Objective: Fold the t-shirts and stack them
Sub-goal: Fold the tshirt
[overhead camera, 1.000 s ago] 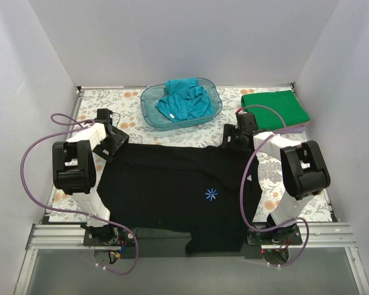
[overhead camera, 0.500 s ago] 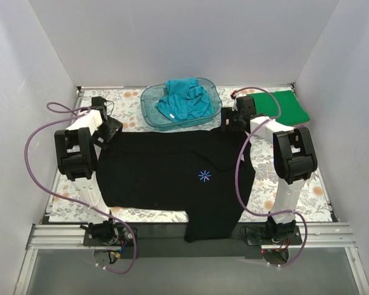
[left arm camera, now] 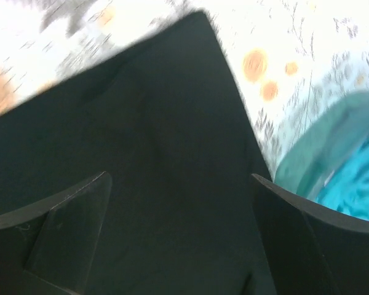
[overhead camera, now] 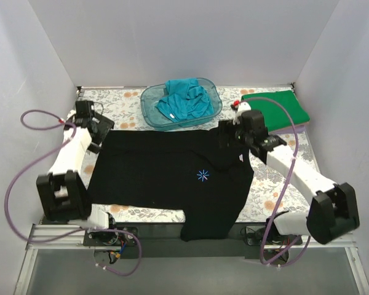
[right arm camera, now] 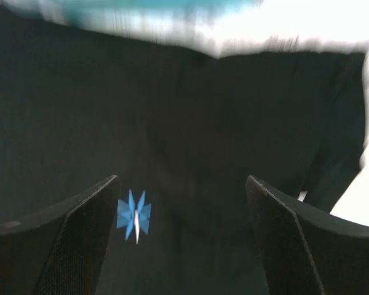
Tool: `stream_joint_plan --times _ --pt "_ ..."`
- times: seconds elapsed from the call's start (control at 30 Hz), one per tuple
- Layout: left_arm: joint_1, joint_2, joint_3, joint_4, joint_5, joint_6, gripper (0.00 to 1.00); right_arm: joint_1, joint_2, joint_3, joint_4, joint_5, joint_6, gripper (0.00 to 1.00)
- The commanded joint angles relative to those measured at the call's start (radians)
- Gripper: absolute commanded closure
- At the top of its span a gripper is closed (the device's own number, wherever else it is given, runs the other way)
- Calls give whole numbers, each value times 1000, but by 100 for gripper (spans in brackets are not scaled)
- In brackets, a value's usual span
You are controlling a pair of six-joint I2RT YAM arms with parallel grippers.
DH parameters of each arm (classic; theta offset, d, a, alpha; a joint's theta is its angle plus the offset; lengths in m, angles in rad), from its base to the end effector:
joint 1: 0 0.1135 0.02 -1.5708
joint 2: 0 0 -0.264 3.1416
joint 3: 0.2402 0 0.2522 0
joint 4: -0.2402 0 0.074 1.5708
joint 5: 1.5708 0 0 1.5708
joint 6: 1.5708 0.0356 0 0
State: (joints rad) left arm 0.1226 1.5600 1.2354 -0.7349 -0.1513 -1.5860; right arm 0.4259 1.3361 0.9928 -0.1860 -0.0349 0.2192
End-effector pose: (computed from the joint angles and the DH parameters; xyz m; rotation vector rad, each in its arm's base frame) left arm 0.3188 0.0447 0.2610 -2.0292 1.6977 -0.3128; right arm 0.2764 0.1267 0.2890 -0.2407 2.1147 0.4222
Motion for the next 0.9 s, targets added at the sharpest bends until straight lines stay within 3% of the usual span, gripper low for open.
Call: stream_joint_plan --times 0.0,0.17,0.53,0.87 --pt "5 -165 -205 -41 10 -29 6 40 -75 -163 -101 0 135 10" --pt "6 -391 -395 -9 -8 -110 6 44 -86 -197 -86 81 129 9" --pt "8 -406 -498 -93 -56 -195 6 -70 354 78 -86 79 28 10" --pt "8 -489 -606 -172 -139 -338 6 -148 589 269 -84 43 28 11"
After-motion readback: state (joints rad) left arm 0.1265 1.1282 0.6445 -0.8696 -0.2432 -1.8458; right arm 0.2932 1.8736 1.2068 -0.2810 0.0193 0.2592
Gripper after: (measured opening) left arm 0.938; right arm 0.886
